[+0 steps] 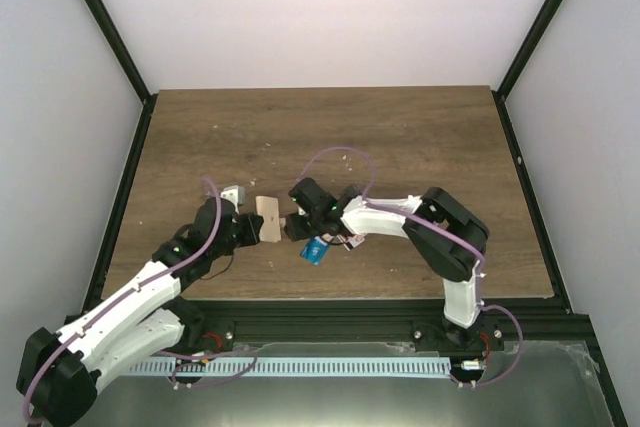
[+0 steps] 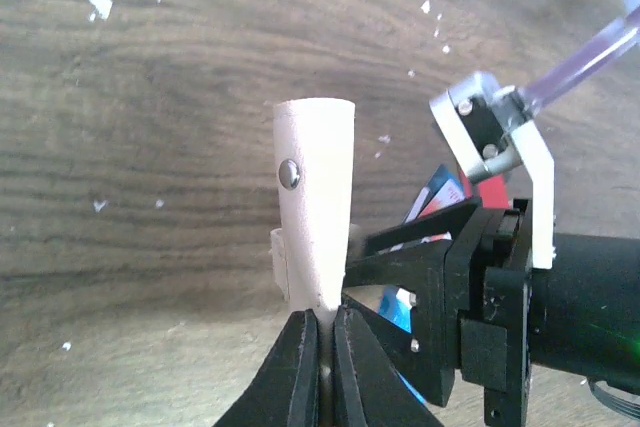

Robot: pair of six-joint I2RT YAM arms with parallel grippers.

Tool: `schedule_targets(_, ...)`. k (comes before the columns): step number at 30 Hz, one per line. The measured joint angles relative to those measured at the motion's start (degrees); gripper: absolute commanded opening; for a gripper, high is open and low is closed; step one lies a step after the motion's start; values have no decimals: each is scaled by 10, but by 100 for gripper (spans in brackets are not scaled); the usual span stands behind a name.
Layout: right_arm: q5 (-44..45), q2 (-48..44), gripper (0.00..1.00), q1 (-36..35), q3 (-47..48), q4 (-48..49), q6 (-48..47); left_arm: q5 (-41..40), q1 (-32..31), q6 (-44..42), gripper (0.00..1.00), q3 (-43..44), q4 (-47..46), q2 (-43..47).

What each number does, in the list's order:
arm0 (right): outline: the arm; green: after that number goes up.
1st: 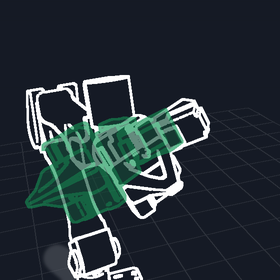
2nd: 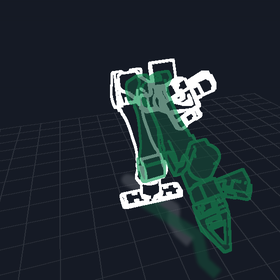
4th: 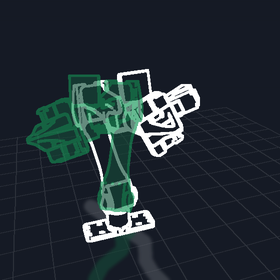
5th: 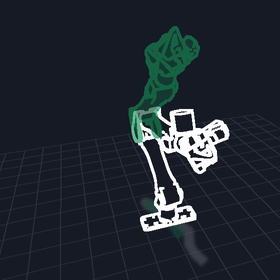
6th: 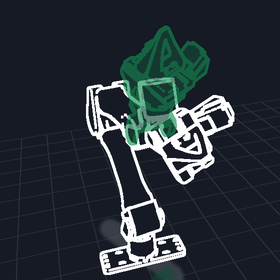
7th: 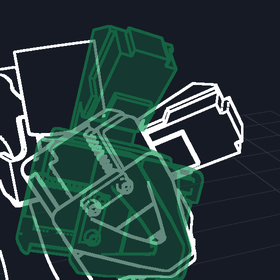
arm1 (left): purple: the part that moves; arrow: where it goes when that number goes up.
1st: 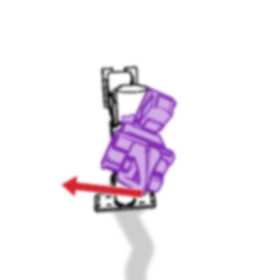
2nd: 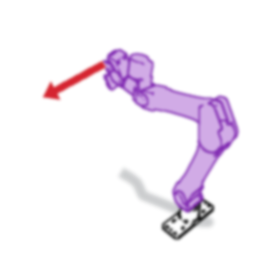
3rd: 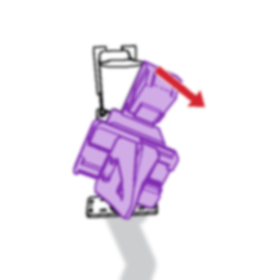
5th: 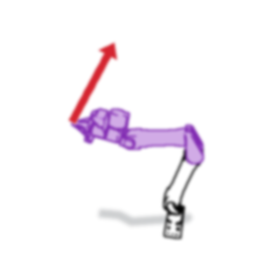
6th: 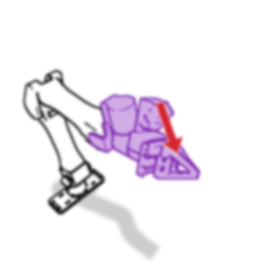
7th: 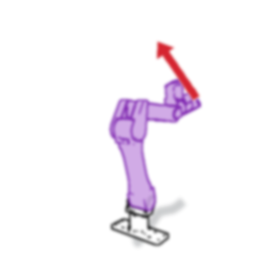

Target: Put the credit cards into the card holder

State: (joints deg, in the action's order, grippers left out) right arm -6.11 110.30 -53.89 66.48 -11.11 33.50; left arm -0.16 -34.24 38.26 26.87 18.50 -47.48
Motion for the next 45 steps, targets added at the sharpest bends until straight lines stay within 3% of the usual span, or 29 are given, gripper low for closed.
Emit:
schedule_targets(8,18,-120,51,34,-96,-17,-10,-2,0,-12,4,12,-17,-20)
schedule_targets(13,-19,-250,54,36,-138,21,-17,-2,-1,-22,4,19,-17,-30)
schedule_targets(17,-62,-299,56,43,-166,71,-16,5,-1,-29,4,36,-24,-30)
schedule_targets(31,-147,-234,58,92,-187,146,-17,72,-2,-38,4,42,-46,-18)
schedule_targets(45,-194,-217,34,103,-198,189,-17,101,-2,-38,4,42,-56,-2)
